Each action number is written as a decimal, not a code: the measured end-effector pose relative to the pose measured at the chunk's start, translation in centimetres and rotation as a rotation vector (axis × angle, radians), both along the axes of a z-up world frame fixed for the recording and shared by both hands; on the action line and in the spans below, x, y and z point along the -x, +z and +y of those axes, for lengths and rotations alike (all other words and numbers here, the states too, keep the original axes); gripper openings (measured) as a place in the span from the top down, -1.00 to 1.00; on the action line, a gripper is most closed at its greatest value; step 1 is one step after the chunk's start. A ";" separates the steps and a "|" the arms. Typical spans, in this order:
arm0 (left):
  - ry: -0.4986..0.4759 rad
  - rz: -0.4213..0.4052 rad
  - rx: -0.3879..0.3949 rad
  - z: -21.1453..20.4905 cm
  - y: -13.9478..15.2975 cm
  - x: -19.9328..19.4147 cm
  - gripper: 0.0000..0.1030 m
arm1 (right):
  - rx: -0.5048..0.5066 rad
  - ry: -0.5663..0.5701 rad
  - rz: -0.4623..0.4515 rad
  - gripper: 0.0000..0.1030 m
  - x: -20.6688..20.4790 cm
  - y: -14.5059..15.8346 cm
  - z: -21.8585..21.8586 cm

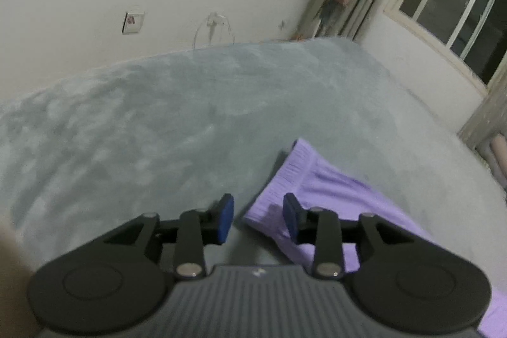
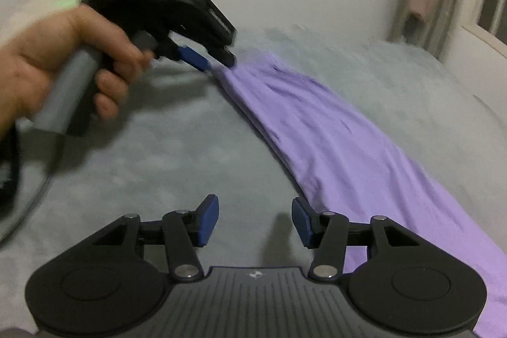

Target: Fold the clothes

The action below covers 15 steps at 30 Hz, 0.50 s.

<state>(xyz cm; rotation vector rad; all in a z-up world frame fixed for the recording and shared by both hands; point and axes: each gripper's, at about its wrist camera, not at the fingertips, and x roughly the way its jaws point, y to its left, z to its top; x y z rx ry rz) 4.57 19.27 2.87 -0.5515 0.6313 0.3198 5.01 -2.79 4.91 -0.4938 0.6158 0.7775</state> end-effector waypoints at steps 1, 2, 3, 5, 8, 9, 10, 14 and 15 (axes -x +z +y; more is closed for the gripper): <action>-0.008 -0.007 0.003 -0.1 0.1 0.1 0.39 | -0.013 -0.012 0.005 0.04 -0.3 -0.2 -0.4; -0.016 -0.017 0.006 -0.1 0.3 0.2 0.38 | -0.032 -0.017 0.008 0.04 -0.6 -0.3 -0.8; -0.025 -0.026 0.009 -0.2 0.4 0.3 0.38 | -0.031 -0.030 -0.010 0.04 -0.8 -0.2 -1.0; -0.026 -0.058 0.004 -0.1 1.1 0.8 0.38 | -0.021 -0.061 -0.059 0.04 -1.3 -0.1 -1.3; 0.003 -0.115 -0.029 0.3 2.6 1.9 0.26 | -0.032 -0.056 -0.050 0.04 -1.8 -0.4 -1.4; 0.002 -0.113 -0.009 0.4 2.5 1.9 0.25 | -0.033 -0.051 -0.040 0.04 -2.1 -0.7 -1.2; 0.001 -0.105 0.035 0.5 2.2 1.9 0.28 | -0.033 -0.047 -0.031 0.04 -2.4 -0.9 -1.1; -0.016 -0.090 0.107 0.0 1.3 1.6 0.28 | -0.005 -0.034 -0.012 0.04 -3.9 -0.4 -0.2; -0.015 -0.090 0.102 -0.1 1.1 1.4 0.27 | 0.004 -0.030 -0.013 0.04 -4.3 -0.3 0.1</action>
